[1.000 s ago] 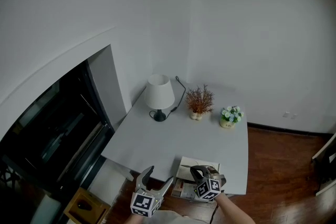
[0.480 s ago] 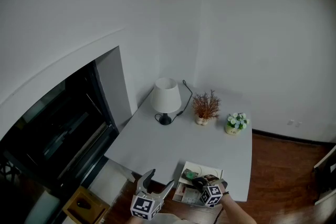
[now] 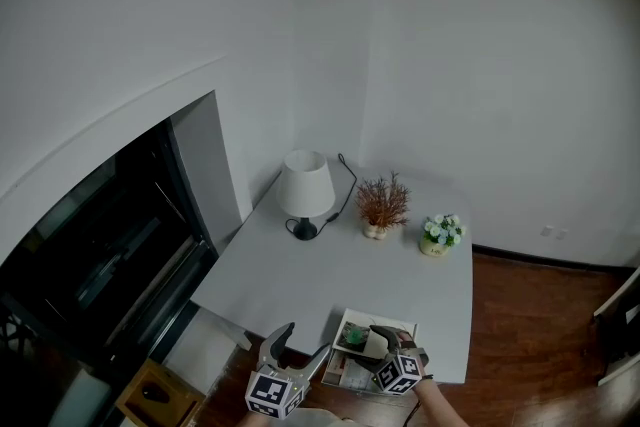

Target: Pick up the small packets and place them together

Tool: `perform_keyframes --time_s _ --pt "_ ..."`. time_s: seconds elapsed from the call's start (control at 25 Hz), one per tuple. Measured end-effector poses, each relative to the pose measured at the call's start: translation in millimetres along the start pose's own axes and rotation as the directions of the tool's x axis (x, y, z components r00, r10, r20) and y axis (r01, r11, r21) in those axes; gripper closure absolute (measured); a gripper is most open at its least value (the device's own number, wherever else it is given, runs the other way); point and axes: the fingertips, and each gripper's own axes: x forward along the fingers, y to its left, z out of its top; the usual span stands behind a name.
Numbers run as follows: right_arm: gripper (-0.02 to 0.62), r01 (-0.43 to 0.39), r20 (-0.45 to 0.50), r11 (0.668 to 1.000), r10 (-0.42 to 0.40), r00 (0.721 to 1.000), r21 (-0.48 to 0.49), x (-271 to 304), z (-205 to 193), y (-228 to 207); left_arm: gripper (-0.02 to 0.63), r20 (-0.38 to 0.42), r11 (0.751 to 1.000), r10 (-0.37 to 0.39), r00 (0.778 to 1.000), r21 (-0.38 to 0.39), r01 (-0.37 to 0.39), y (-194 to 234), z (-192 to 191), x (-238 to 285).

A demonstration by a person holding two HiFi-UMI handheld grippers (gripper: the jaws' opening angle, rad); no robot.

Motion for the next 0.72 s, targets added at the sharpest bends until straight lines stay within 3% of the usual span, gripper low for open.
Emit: perform_keyframes --time_s 0.04,0.12,0.16,0.24,0.32,0.36,0.4,0.44,0.6,0.72 --pt "0.156 0.059 0.062 0.992 -0.066 0.996 0.112 -12.3 11.9 -16.3 0.273 0.000 1.000 -0.007 1.000 0.000 0.007 -2.2 0.2 2.4" --pt "0.158 0.158 0.167 0.923 -0.227 0.959 0.350 -44.1 32.3 -52.6 0.273 0.001 1.000 -0.022 1.000 0.002 0.021 -6.7 1.8 7.7" --pt "0.161 0.198 0.199 0.865 -0.318 0.927 0.462 -63.0 38.5 -70.6 0.273 0.002 1.000 -0.028 1.000 0.002 0.028 -8.6 2.5 10.1" --pt "0.196 0.255 0.205 0.710 -0.494 0.845 0.656 -102.2 39.4 -98.1 0.273 0.010 0.999 -0.042 0.999 -0.004 0.043 -12.8 4.7 14.1" --pt "0.196 0.286 0.166 0.566 -0.616 0.770 0.773 -135.6 34.9 -110.0 0.273 0.018 0.999 -0.052 0.998 -0.005 0.052 -15.1 5.7 16.8" --pt "0.196 0.304 0.145 0.524 -0.652 0.745 0.796 -147.8 33.1 -110.7 0.273 0.022 0.998 -0.056 0.998 -0.005 0.056 -15.6 6.3 18.2" --pt "0.196 0.323 0.129 0.506 -0.670 0.731 0.800 -156.2 31.7 -108.8 0.273 0.026 0.998 -0.061 0.998 -0.005 0.061 -16.3 7.3 19.6" --pt "0.196 0.341 0.120 0.510 -0.673 0.730 0.790 -160.8 30.4 -105.0 0.268 0.032 0.998 -0.068 0.997 -0.008 0.068 -17.6 8.4 21.1" --pt "0.196 0.357 0.113 0.597 -0.607 0.786 0.719 -160.2 26.3 -87.7 0.268 0.049 0.994 -0.107 0.993 -0.008 0.107 -28.3 10.0 27.5" --pt "0.196 0.343 0.114 0.618 -0.579 0.807 0.707 -161.0 25.5 -77.3 0.272 0.028 0.993 -0.117 0.993 -0.008 0.117 -34.4 4.2 32.6"
